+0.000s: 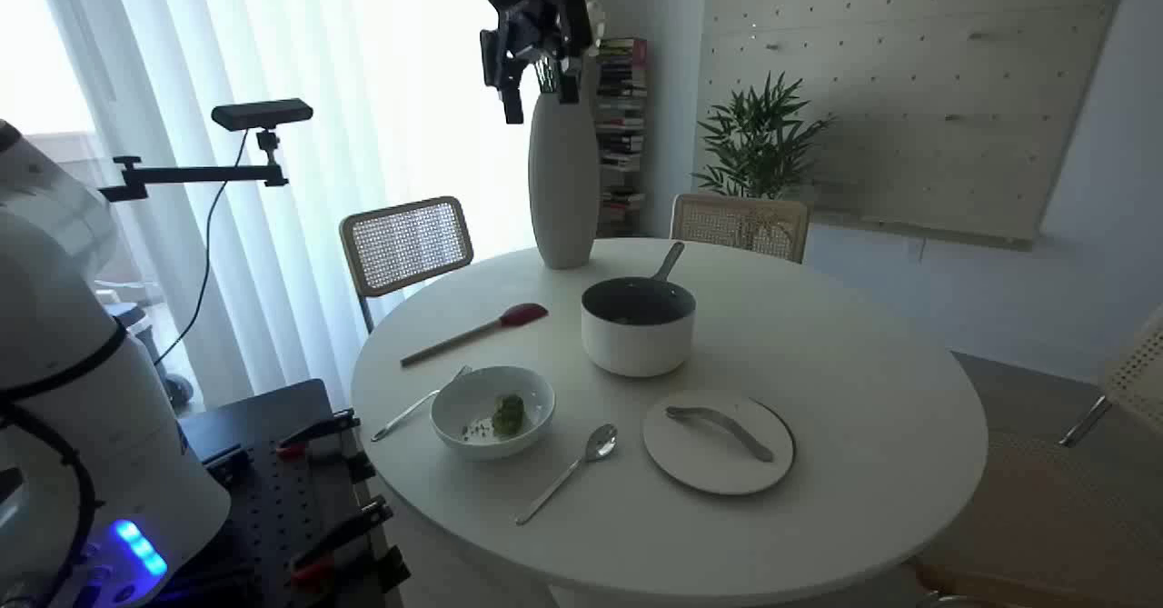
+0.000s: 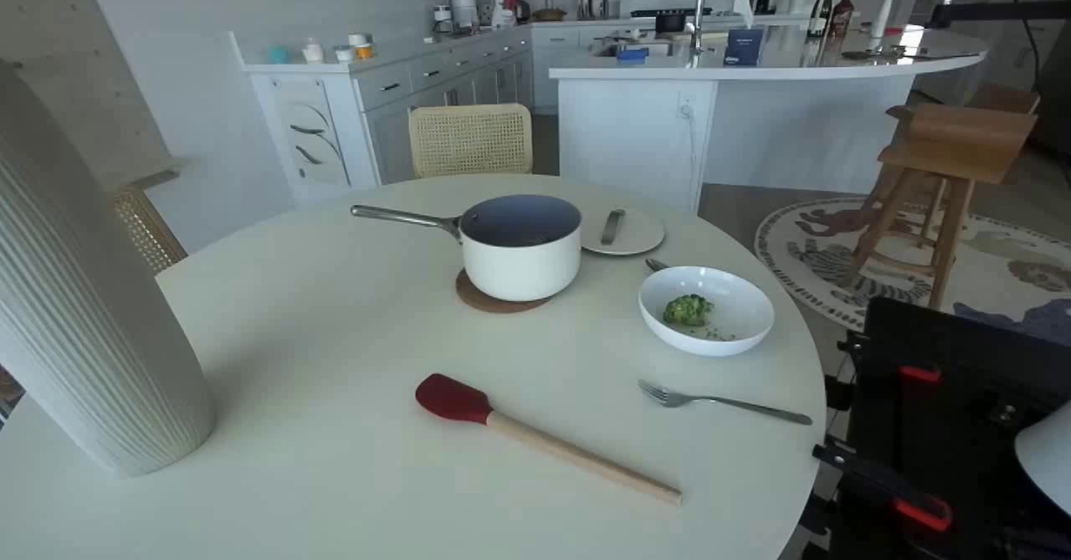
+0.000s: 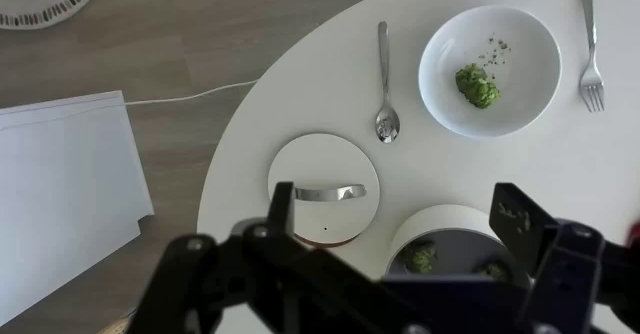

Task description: Take the wooden spatula and put it in the white pot

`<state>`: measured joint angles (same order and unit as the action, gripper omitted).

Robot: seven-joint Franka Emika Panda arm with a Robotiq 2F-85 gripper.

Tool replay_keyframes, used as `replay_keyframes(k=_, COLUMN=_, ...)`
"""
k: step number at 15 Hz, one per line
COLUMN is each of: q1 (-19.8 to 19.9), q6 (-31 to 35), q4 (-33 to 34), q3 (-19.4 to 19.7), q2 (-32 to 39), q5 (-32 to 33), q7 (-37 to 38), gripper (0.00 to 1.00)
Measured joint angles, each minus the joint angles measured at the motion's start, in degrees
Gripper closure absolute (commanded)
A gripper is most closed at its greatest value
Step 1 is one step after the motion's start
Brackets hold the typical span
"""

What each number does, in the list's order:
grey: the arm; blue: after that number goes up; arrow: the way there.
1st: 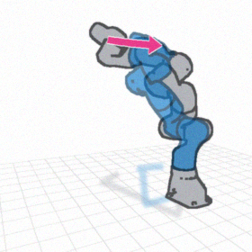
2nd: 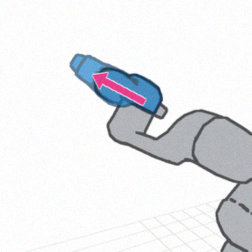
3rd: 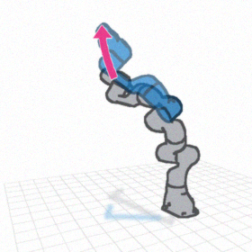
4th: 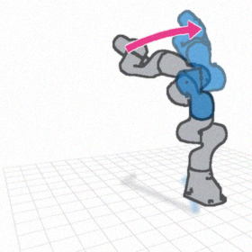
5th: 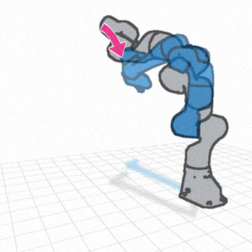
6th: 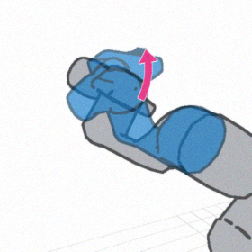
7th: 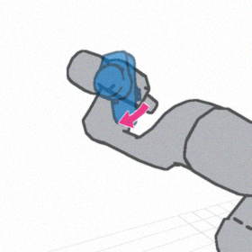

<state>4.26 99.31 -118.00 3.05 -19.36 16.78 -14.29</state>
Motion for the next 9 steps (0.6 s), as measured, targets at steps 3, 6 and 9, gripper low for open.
replay_keyframes(k=3, q1=-0.2, q6=0.0, q4=0.0, q3=0.0, q2=0.0, q5=0.0, q7=0.0, gripper=0.0)
replay_keyframes(k=6, q1=-1.9, q6=0.3, q4=0.0, q3=-0.3, q2=0.6, q5=-0.1, q7=0.0, gripper=0.0)
replay_keyframes(k=9, q1=-4.3, q6=1.0, q4=0.0, q3=-1.5, q2=2.0, q5=-0.3, q7=0.0, gripper=0.0)
